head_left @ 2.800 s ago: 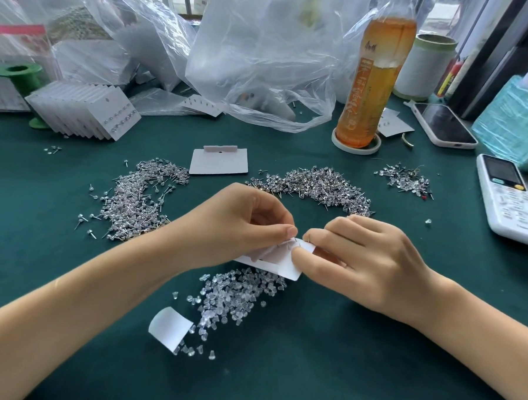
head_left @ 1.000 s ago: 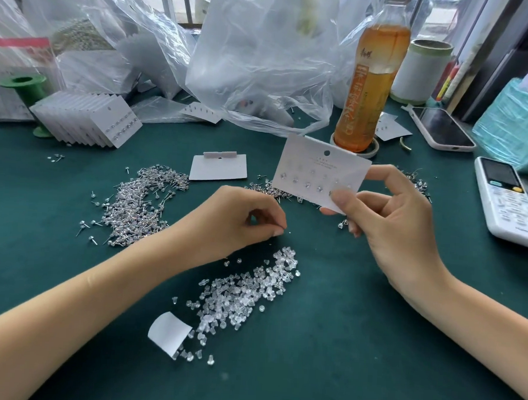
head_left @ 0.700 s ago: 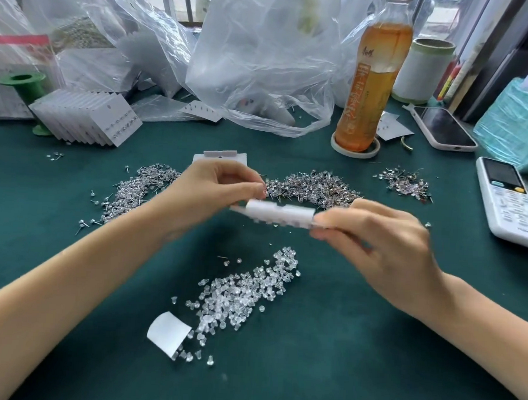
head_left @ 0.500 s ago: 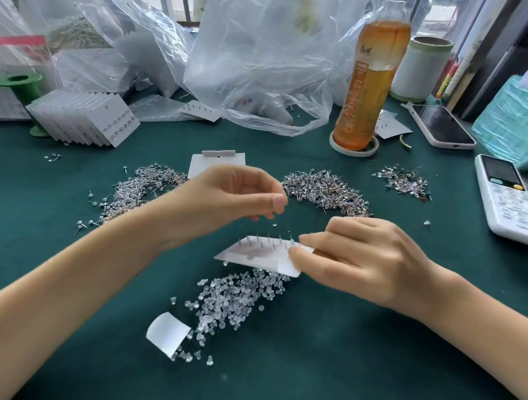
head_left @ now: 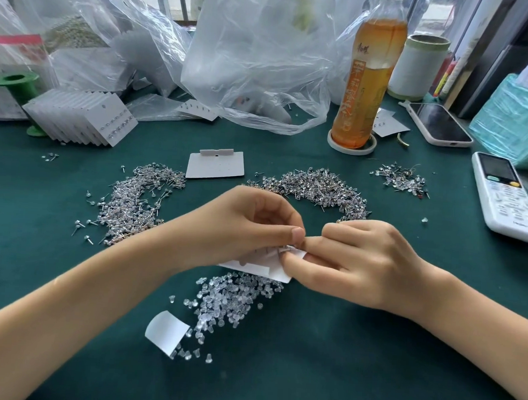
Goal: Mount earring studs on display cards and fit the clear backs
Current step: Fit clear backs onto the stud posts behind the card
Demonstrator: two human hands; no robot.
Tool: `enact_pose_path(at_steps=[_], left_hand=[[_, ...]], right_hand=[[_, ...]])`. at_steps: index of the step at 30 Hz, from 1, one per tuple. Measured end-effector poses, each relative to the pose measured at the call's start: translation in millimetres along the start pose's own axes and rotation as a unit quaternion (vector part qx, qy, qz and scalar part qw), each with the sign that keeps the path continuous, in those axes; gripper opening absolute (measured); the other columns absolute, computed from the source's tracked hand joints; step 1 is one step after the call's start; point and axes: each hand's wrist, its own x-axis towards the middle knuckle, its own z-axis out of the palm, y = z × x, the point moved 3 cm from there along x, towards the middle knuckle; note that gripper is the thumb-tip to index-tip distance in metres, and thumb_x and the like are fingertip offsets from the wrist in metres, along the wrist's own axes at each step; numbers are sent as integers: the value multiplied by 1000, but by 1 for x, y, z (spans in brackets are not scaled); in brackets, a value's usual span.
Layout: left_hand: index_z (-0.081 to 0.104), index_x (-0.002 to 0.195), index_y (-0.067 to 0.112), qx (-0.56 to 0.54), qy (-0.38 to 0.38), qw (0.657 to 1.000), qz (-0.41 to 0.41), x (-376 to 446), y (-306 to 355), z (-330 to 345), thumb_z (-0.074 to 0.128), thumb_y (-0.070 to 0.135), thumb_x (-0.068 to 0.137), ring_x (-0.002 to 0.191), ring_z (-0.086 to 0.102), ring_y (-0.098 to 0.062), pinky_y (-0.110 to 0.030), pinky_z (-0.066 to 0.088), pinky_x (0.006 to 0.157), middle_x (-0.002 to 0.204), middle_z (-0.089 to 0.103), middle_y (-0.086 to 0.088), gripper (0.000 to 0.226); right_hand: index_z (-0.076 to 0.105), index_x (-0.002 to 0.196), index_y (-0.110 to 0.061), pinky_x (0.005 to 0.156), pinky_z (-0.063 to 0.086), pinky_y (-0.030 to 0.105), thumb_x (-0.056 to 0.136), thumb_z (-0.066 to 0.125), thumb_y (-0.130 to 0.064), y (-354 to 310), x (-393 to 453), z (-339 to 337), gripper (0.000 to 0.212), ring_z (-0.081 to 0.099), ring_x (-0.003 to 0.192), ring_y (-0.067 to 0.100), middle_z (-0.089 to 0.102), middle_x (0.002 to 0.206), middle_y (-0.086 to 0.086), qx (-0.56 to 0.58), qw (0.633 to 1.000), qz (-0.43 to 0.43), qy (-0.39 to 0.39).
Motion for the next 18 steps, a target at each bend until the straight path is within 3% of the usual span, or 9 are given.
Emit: enact_pose_path(at_steps=[5,9,14,18], left_hand=[[68,84,10,2,-25,1000,-19,0,-2,-1,65,17,86,55,43,-11,-18,34,44,67,59,0,8],[68,85,9,3,-32,999,-24,-1,0,-2,64,17,85,66,45,-18,-29,35,57,72,60,-4,9],[67,85,10,13,-52,998,-26,-2,-1,-2,63,19,86,61,46,-11,-18,36,52,70,60,0,10],[67,86,9,15,-58,998,-18,-3,0,-3,64,25,82,67,42,-21,-25,33,55,75,56,-10,17]], right_hand=[[74,83,-15,41,39,28,78,67,4,-1,2,0,22,36,47,19,53,55,1,5,1000,4,-10],[75,84,-15,41,39,27,77,67,4,-1,2,0,22,36,46,19,54,55,0,6,1000,6,-16],[74,84,-16,41,40,28,80,65,4,-3,2,0,22,36,47,20,53,55,0,7,1000,7,-16],[75,85,-15,41,39,28,79,65,5,-2,2,0,23,36,47,19,53,55,0,6,1000,8,-17]])
